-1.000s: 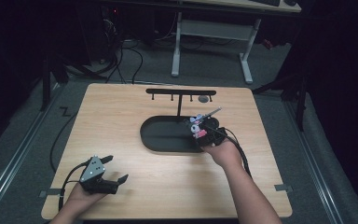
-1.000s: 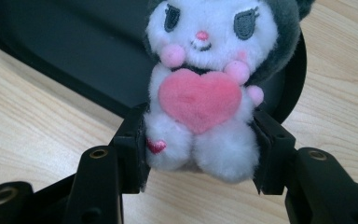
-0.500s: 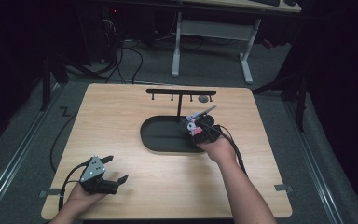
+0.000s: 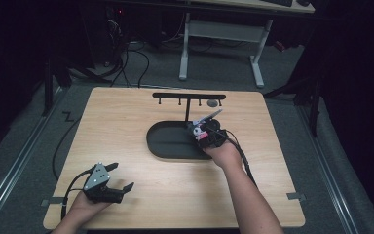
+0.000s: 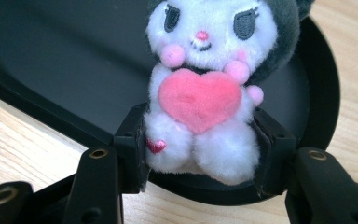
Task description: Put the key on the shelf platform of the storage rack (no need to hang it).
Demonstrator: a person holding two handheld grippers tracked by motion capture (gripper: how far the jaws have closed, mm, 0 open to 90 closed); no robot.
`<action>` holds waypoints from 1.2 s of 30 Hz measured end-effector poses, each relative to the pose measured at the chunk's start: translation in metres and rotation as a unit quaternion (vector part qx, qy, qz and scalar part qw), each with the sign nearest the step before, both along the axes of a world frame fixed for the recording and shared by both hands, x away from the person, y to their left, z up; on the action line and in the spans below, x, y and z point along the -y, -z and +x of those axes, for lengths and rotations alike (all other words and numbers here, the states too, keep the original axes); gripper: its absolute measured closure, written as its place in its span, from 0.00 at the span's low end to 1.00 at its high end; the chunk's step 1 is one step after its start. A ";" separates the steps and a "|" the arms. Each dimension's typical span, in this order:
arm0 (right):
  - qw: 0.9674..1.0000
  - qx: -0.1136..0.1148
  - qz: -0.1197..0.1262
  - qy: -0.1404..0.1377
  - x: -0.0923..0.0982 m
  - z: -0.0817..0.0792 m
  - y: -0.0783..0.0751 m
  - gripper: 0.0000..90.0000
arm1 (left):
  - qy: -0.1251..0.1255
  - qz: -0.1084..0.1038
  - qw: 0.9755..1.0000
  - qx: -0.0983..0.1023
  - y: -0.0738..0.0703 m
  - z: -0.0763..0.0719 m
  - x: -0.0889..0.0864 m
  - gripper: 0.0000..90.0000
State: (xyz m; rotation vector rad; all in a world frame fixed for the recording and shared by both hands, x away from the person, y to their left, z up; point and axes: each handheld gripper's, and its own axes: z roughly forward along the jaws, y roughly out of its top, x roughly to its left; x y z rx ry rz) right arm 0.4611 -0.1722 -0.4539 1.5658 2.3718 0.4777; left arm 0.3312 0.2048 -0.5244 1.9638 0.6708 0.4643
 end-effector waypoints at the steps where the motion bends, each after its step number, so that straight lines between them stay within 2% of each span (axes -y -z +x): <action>1: 1.000 -0.003 -0.001 0.000 0.001 0.000 0.001 0.53 | 0.000 0.000 1.000 0.000 0.000 0.000 0.000 0.09; 14: 1.000 -0.022 0.016 0.008 0.015 -0.017 0.015 0.53 | 0.002 0.004 1.000 0.000 0.000 0.000 0.001 0.09; 28: 1.000 -0.023 0.018 0.010 0.004 -0.004 0.021 0.52 | 0.004 0.003 1.000 -0.002 0.000 0.000 0.001 0.09; 30: 1.000 -0.025 0.012 0.010 0.002 -0.002 0.023 0.51 | 0.003 0.003 1.000 -0.002 0.000 0.000 0.001 0.09; 36: 0.999 -0.027 0.020 0.012 0.002 -0.001 0.022 0.41 | 0.003 0.002 1.000 -0.002 0.000 0.000 0.001 0.09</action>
